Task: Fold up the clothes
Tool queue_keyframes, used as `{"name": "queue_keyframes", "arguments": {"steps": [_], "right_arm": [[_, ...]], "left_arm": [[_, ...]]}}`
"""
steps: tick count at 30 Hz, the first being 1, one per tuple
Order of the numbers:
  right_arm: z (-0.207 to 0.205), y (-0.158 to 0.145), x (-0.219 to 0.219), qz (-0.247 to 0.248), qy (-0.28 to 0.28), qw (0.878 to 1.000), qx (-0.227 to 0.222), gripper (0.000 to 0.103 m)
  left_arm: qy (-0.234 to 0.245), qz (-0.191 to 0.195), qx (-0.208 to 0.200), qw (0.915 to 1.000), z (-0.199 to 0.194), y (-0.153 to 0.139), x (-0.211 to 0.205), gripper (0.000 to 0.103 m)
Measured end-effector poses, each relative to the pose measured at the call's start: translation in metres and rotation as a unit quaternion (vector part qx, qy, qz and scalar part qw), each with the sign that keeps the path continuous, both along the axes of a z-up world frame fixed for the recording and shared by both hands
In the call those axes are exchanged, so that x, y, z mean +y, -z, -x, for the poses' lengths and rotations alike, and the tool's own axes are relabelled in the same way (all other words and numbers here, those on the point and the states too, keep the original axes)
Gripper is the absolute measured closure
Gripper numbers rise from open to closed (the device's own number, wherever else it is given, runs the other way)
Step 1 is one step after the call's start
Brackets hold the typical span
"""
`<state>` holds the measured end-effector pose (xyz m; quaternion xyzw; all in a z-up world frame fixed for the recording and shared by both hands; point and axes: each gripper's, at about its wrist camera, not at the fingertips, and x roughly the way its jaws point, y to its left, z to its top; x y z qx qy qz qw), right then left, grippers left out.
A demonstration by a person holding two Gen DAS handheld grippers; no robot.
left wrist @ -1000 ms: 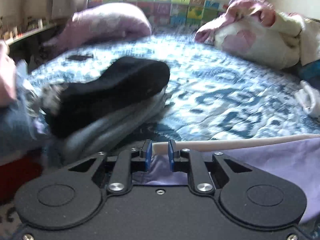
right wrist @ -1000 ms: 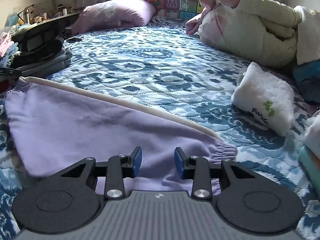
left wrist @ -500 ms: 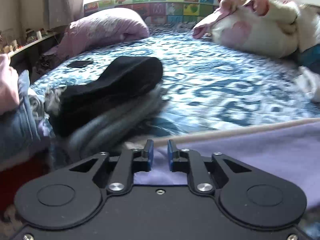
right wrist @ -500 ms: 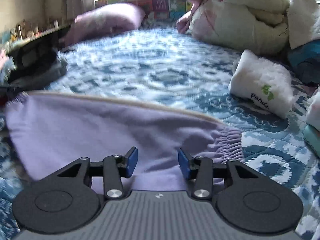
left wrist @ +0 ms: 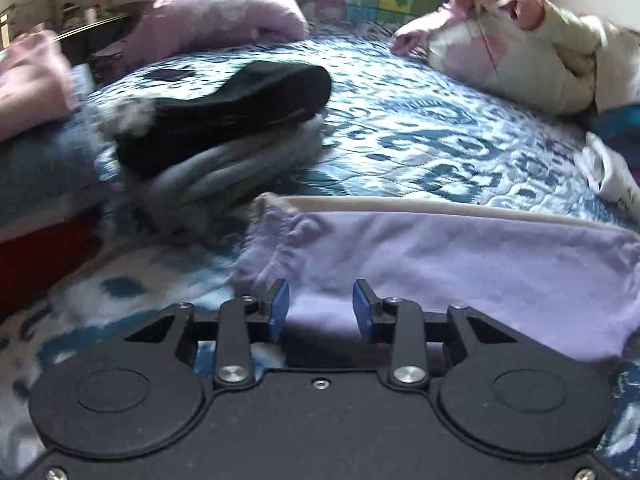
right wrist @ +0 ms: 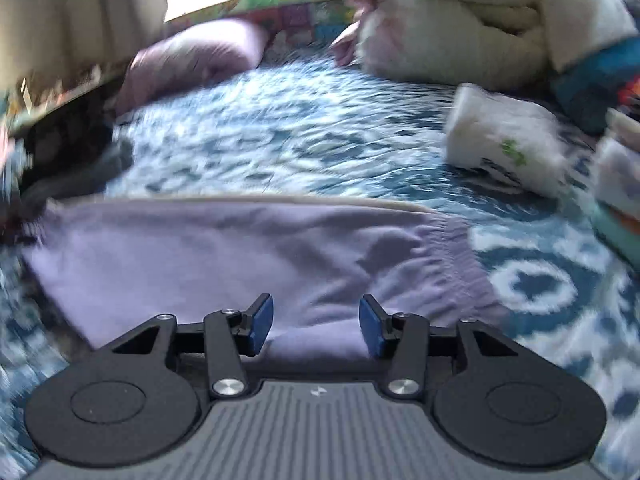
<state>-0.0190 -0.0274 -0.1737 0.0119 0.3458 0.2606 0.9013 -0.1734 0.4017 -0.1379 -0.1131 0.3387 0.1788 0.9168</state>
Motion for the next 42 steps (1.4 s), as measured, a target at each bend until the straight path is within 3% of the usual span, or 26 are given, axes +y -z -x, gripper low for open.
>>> {"name": "queue_keyframes", "arguments": {"steps": [5, 7, 10, 13, 16, 25, 30, 31, 32, 33, 34, 36, 42], "right_arm": [[0.009, 0.003, -0.046, -0.084, 0.073, 0.993, 0.042, 0.053], [0.011, 0.007, -0.064, -0.129, 0.110, 0.983, 0.069, 0.044], [0.013, 0.020, -0.092, -0.221, 0.167, 0.954, 0.118, 0.037], [0.010, 0.039, -0.109, -0.295, 0.205, 0.918, 0.168, 0.034], [0.005, 0.053, -0.109, -0.317, 0.218, 0.905, 0.180, 0.034], [-0.025, 0.061, -0.086, -0.312, 0.215, 0.912, 0.157, 0.034], [-0.040, 0.057, -0.070, -0.272, 0.204, 0.930, 0.137, 0.036], [-0.042, 0.056, -0.067, -0.263, 0.202, 0.934, 0.133, 0.040], [-0.044, 0.055, -0.064, -0.253, 0.202, 0.937, 0.129, 0.043], [-0.045, 0.055, -0.062, -0.247, 0.205, 0.939, 0.128, 0.048], [-0.046, 0.055, -0.061, -0.242, 0.209, 0.939, 0.127, 0.063], [-0.049, 0.055, -0.060, -0.234, 0.217, 0.939, 0.130, 0.076], [-0.041, 0.026, -0.063, -0.235, 0.192, 0.942, 0.142, 0.082]], "left_arm": [[-0.034, 0.098, -0.018, 0.9945, 0.033, 0.007, 0.011, 0.056], [-0.046, 0.145, -0.028, 0.9880, 0.043, 0.012, 0.018, 0.051], [-0.065, 0.223, -0.047, 0.9716, 0.053, 0.023, 0.029, 0.044], [-0.087, 0.275, -0.063, 0.9555, 0.057, 0.034, 0.038, 0.042], [-0.103, 0.302, -0.084, 0.9440, 0.052, 0.040, 0.049, 0.041], [-0.150, 0.378, -0.146, 0.9017, 0.037, 0.058, 0.082, 0.041], [-0.165, 0.357, -0.151, 0.9068, 0.018, 0.058, 0.082, 0.047], [-0.168, 0.353, -0.152, 0.9079, 0.014, 0.058, 0.082, 0.054], [-0.169, 0.348, -0.149, 0.9102, 0.010, 0.058, 0.081, 0.073], [-0.170, 0.349, -0.141, 0.9108, 0.007, 0.059, 0.081, 0.084], [-0.173, 0.349, -0.137, 0.9106, 0.007, 0.059, 0.081, 0.086], [-0.181, 0.349, -0.132, 0.9098, 0.009, 0.056, 0.080, 0.088], [-0.166, 0.318, -0.158, 0.9200, 0.055, 0.001, 0.071, 0.089]]}}
